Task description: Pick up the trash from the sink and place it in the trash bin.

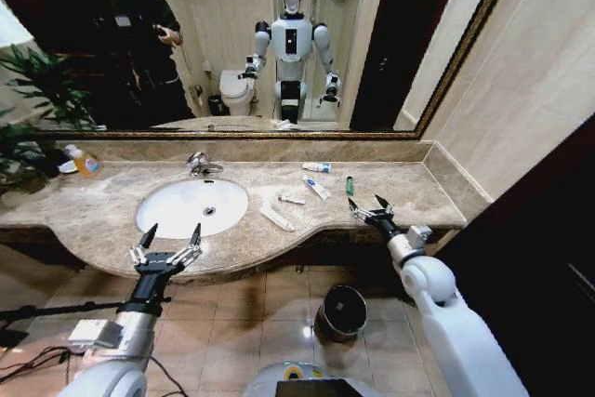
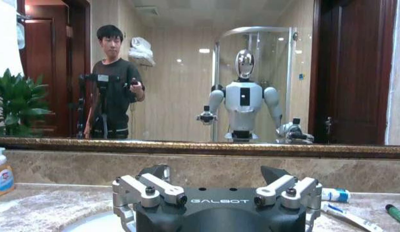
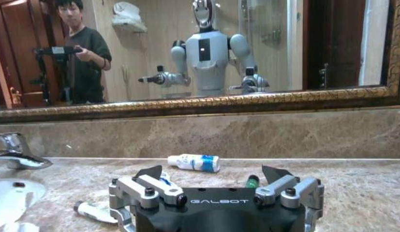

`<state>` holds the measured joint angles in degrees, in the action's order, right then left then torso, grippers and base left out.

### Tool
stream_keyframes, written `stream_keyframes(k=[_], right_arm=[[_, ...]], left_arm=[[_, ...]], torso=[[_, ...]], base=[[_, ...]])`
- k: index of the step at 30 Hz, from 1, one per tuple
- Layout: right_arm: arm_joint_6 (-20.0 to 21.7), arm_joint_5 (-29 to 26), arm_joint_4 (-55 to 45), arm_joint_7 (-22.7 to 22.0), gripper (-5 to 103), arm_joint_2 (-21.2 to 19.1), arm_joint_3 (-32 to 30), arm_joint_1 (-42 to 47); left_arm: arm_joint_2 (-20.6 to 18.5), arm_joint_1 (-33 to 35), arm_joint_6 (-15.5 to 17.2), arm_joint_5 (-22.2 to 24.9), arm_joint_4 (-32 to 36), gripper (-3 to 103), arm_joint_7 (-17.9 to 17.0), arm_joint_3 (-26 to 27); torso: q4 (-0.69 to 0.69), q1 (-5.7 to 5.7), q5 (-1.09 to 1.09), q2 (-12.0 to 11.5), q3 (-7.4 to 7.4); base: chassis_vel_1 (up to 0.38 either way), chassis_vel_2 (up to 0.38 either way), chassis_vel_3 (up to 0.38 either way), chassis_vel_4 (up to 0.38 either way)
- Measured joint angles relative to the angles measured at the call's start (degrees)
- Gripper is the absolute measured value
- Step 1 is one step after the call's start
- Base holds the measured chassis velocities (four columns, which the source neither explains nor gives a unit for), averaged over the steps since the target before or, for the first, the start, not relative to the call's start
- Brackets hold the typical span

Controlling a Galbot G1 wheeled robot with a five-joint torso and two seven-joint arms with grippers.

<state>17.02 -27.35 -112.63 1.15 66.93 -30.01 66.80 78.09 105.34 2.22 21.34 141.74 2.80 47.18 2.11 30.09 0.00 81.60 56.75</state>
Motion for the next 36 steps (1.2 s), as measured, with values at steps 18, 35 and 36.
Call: stream_keyframes(k=[18, 35, 36], right_arm=[[6.8, 0.4, 18.7, -4.1, 100, 0.0, 12.9, -20.8], [11.2, -2.5, 34.7, -4.8, 96, 0.2, 15.6, -32.4], [11.2, -2.5, 34.9, -4.6, 96, 0.2, 15.6, -32.4]], left_arm=[[0.0, 0.0, 0.0, 0.0, 0.0, 100, 0.0, 0.0], [0.0, 0.0, 0.0, 0.0, 0.0, 100, 0.0, 0.0], [0.0, 0.0, 0.0, 0.0, 0.0, 100, 0.0, 0.0]], torso=[[0.01, 0.01, -0.01, 0.0, 0.0], [0.0, 0.0, 0.0, 0.0, 0.0], [0.0, 0.0, 0.0, 0.0, 0.0]], base=[[0.0, 0.0, 0.0, 0.0], [0.0, 0.0, 0.0, 0.0], [0.0, 0.0, 0.0, 0.0]])
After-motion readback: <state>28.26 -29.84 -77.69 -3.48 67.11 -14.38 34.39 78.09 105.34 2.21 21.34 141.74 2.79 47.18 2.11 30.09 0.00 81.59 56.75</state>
